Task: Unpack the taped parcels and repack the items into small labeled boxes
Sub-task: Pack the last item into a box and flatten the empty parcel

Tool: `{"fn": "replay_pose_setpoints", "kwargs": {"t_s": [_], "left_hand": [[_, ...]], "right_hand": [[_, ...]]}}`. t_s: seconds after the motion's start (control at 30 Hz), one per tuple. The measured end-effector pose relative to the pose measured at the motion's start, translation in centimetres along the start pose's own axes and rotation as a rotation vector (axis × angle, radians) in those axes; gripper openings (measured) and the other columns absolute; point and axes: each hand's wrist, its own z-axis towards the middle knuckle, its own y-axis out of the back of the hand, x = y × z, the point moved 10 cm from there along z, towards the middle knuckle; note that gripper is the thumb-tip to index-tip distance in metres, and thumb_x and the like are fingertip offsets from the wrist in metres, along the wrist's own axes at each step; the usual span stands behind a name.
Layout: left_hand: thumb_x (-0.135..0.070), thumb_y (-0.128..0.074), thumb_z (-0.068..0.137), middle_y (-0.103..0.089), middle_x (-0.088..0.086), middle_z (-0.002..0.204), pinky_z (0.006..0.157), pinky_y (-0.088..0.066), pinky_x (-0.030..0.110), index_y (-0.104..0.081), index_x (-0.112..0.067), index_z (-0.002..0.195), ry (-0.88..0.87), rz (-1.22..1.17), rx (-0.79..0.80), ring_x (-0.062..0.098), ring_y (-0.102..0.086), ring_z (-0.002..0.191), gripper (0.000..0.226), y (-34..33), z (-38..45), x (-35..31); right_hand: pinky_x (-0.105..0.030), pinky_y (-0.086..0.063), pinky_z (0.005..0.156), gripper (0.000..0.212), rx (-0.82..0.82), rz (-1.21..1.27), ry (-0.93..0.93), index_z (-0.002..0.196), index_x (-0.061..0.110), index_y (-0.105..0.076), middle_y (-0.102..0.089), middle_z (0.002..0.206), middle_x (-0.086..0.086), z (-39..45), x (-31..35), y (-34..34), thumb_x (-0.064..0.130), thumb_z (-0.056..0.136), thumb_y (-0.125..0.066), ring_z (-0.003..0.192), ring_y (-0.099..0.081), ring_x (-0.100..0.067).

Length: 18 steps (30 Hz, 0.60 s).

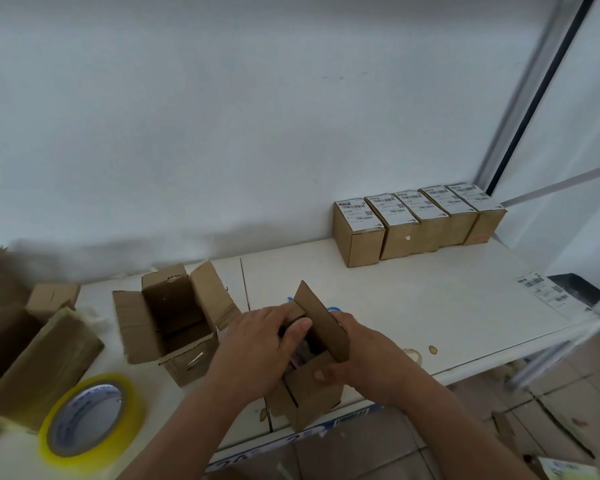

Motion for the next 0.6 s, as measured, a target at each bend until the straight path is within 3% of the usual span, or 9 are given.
{"fn": "replay_pose_setpoints", "kwargs": {"t_s": [0.07, 0.13, 0.23, 0.43, 0.5, 0.6], "left_hand": [[-0.070, 0.004, 0.090, -0.056, -0.017, 0.130, 0.119, -0.018, 0.036, -0.049, -0.038, 0.135, 0.011, -0.044, -0.069, 0.003, -0.043, 0.122, 0.077, -0.3, -0.9, -0.1], [-0.069, 0.012, 0.087, -0.052, -0.018, 0.137, 0.121, -0.003, 0.034, -0.048, -0.038, 0.139, 0.060, -0.061, -0.174, 0.003, -0.032, 0.134, 0.086, -0.3, -1.6, 0.6], [-0.069, 0.012, 0.087, -0.048, -0.015, 0.144, 0.121, -0.001, 0.039, -0.045, -0.041, 0.142, 0.193, -0.109, -0.222, 0.010, -0.021, 0.143, 0.084, -0.2, -2.4, 1.8], [-0.067, 0.004, 0.089, -0.032, -0.011, 0.156, 0.118, -0.003, 0.057, -0.033, -0.043, 0.148, 0.375, -0.245, -0.066, 0.014, 0.000, 0.150, 0.073, -0.9, -2.8, 2.0], [-0.068, -0.002, 0.091, -0.037, -0.004, 0.154, 0.118, -0.015, 0.056, -0.041, -0.040, 0.143, 0.432, -0.446, -0.091, 0.020, -0.013, 0.148, 0.071, -0.4, -3.0, 2.4], [-0.085, -0.017, 0.080, -0.059, -0.012, 0.129, 0.106, -0.039, 0.044, -0.060, -0.045, 0.105, 0.490, -0.885, -0.219, 0.012, -0.050, 0.122, 0.063, 0.6, -3.3, 4.0]], "right_hand": [[-0.041, -0.049, 0.101, 0.069, -0.012, 0.023, 0.035, 0.137, 0.040, -0.038, -0.058, 0.122, 0.013, -0.1, 0.3, -0.2, 0.036, 0.079, -0.076, 0.110, -0.057, -0.012], [-0.036, -0.048, 0.102, 0.067, -0.019, 0.047, 0.061, 0.138, 0.038, -0.039, -0.058, 0.124, 0.013, -0.3, 0.6, -0.2, 0.030, 0.082, -0.074, 0.111, -0.056, -0.010], [-0.031, -0.046, 0.103, 0.066, -0.029, 0.001, 0.104, 0.143, 0.039, -0.036, -0.056, 0.130, 0.011, -0.8, 1.1, -0.3, 0.028, 0.087, -0.069, 0.115, -0.054, -0.010], [-0.023, -0.039, 0.100, 0.055, 0.025, -0.151, 0.132, 0.149, 0.048, -0.024, -0.045, 0.141, 0.012, -1.8, 1.2, -2.3, 0.038, 0.100, -0.048, 0.120, -0.046, -0.008], [-0.023, -0.040, 0.100, 0.057, 0.053, -0.154, 0.119, 0.150, 0.047, -0.020, -0.042, 0.142, 0.011, -2.0, 1.0, -2.6, 0.044, 0.100, -0.046, 0.120, -0.045, -0.009], [-0.025, -0.042, 0.102, 0.067, 0.124, -0.104, 0.096, 0.152, 0.045, -0.016, -0.039, 0.144, 0.012, -2.5, 0.7, -3.6, 0.050, 0.095, -0.052, 0.121, -0.046, -0.008]]}}
